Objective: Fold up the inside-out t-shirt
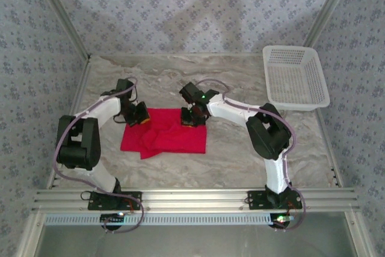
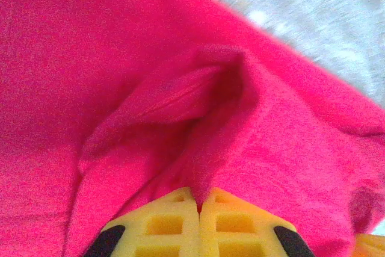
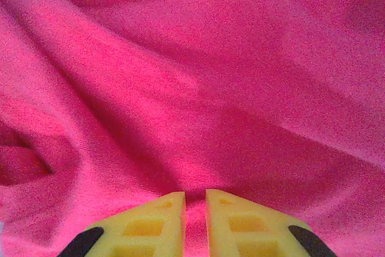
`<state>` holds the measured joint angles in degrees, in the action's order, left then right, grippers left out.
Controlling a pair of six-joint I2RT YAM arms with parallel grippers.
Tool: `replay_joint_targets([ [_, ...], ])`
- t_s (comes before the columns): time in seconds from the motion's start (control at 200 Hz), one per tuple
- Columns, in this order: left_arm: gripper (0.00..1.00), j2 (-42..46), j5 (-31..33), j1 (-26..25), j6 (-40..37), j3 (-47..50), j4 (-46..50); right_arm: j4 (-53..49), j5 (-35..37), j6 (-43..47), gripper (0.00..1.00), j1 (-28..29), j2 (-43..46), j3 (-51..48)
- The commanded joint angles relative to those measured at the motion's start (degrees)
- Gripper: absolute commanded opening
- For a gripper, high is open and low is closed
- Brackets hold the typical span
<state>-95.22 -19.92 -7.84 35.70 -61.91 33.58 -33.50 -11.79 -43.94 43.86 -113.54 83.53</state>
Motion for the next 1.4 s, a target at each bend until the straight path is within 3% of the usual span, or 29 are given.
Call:
replay_joint_targets([
  [0.0, 0.00, 0.08, -0.66, 2.57, -1.48, -6.07, 3.17, -1.22, 1.33, -0.97, 0.18, 0.09, -1.16, -3.07],
  [0.15, 0.00, -3.81, -2.77, 6.60, -2.02, -10.70, 3.80, -1.22, 1.77, -1.10, 0.18, 0.68, -1.75, -5.66],
  [0.335, 0.02, -11.79, -5.03, 7.22, -4.80, -15.02, 7.37, -1.22, 1.16, -1.01, 0.18, 2.10, -2.92, -4.59],
  [0.375, 0.09, -12.23, -4.80, 7.65, -5.23, -15.21, 8.25, -1.31, 1.08, -0.89, 0.18, 2.11, -2.87, -3.89],
  [0.49, 0.42, -8.26, -0.94, 8.60, -5.99, -14.40, 11.63, -1.92, -0.26, -0.03, 0.19, 1.40, -1.94, -1.24],
  [0.55, 0.49, -3.76, 0.91, 8.55, -5.88, -12.45, 12.35, -1.96, -0.81, 0.42, 0.20, 0.91, -1.06, 0.18],
  [0.625, 0.51, 2.07, -0.13, 8.48, -4.93, -7.52, 11.15, -2.18, -1.21, 0.99, 0.22, 0.37, -0.22, 2.43],
  [0.77, 0.50, 8.10, -6.15, 8.07, -3.82, 3.72, 8.02, -3.68, -1.48, 2.39, 0.23, -0.48, -1.45, 7.31],
  [1.094, 0.49, 7.60, -7.79, 6.24, -2.96, 18.13, 1.28, -5.93, -0.08, 3.24, 0.23, -2.88, -6.82, 12.66],
  [1.134, 0.44, 6.76, -8.09, 5.70, -2.63, 18.18, 0.60, -5.93, 0.09, 3.42, 0.23, -3.21, -7.33, 12.82],
  [1.289, 0.01, 8.27, -7.50, 4.96, -1.21, 14.65, 1.41, -4.77, 2.00, 3.57, 0.23, -3.43, -9.40, 12.07],
  [1.394, 0.00, 10.72, -4.18, 4.96, -0.66, 9.81, 4.14, -5.80, 4.10, 1.98, 0.23, -3.69, -11.51, 9.75],
])
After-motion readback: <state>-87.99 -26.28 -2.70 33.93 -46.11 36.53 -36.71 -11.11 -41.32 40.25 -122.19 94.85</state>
